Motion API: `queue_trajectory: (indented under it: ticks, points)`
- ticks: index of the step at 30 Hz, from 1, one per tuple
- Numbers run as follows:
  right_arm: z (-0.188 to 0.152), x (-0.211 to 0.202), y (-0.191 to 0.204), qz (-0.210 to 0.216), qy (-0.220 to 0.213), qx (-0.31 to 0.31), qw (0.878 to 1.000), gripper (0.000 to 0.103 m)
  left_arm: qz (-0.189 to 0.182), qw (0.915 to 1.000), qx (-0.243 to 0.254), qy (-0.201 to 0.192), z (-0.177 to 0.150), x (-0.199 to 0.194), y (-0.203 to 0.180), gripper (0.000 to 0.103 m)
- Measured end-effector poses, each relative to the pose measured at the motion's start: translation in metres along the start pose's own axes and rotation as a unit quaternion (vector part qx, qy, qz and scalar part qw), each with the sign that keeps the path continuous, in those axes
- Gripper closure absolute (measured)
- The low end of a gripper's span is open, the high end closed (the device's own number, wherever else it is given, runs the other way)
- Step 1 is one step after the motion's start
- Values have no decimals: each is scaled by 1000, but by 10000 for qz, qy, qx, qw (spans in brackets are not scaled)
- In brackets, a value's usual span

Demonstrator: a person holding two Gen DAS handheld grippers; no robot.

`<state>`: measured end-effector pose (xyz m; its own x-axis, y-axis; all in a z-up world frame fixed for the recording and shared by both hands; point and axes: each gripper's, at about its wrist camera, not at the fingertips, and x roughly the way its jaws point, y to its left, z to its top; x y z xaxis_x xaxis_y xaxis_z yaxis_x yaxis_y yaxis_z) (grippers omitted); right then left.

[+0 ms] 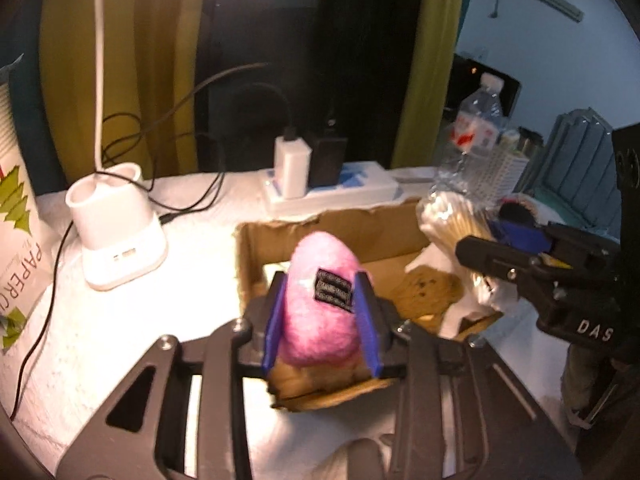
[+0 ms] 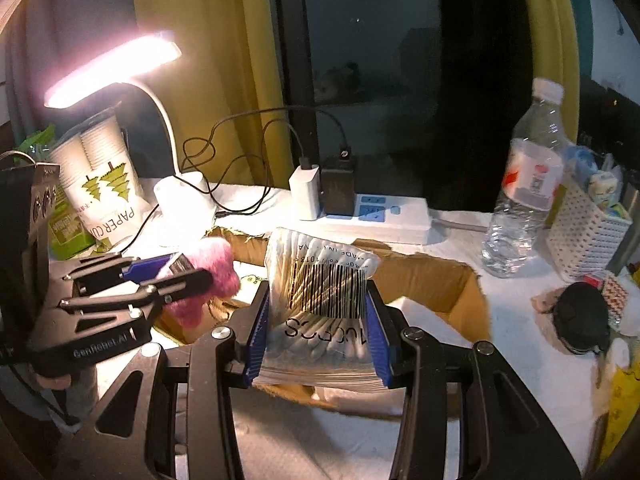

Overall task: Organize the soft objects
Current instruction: 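Lower the pink plush into the box with the left gripper while the right drops the swab bag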

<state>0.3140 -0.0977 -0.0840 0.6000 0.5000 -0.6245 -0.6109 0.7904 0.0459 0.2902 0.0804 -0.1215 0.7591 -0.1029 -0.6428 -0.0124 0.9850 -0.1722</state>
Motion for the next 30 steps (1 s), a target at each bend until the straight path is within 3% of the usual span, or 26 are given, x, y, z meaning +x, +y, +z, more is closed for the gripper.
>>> queue_trajectory:
  ticks: [2, 4, 11, 14, 15, 16, 18, 30]
  points:
    - [0, 9, 3, 48, 53, 11, 10000, 58, 52, 10000, -4, 34, -1, 2, 1, 63]
    - [0, 18, 6, 95, 104, 26, 9999, 58, 74, 10000, -13, 16, -2, 2, 1, 49]
    - [-1, 34, 8, 193, 168, 116, 9996, 57, 138, 9998, -150, -14, -3, 1, 9, 39]
    - [-1, 36, 7, 239, 187, 142, 9994, 53, 189, 9997, -156, -23, -3, -1, 10, 38]
    - [-1, 36, 7, 261, 191, 146, 9994, 45, 192, 9997, -157, -32, -4, -2, 10, 36]
    - [-1, 35, 7, 256, 168, 153, 9994, 38, 189, 9997, -174, -29, -4, -3, 11, 32]
    - [0, 31, 7, 202, 112, 146, 9996, 36, 240, 9994, -244, -23, -4, -4, 14, 26]
    - [-6, -3, 14, 47, -49, 105, 9999, 35, 258, 9990, -254, -261, -6, -36, 11, 23]
